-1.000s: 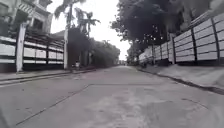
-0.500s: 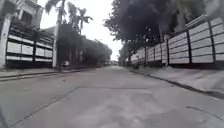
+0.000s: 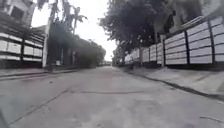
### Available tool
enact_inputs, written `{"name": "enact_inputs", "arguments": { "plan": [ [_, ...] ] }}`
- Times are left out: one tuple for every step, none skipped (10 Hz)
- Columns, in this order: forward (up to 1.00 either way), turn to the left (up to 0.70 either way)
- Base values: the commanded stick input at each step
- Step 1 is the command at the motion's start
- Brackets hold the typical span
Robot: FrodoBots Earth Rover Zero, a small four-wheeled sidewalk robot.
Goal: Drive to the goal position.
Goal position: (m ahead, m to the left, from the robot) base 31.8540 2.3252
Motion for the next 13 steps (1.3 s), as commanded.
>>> {"name": "enact_inputs", "arguments": {
  "plan": [
    [0.85, 0.00],
    [0.85, 0.00],
    [0.85, 0.00],
    [0.85, 0.00],
    [0.85, 0.00],
    [0.85, 0.00],
    [0.85, 0.00],
    [0.85, 0.00],
    [0.85, 0.00],
    [0.85, 0.00],
    [0.85, 0.00],
    [0.85, 0.00],
    [0.85, 0.00]
  ]
}}
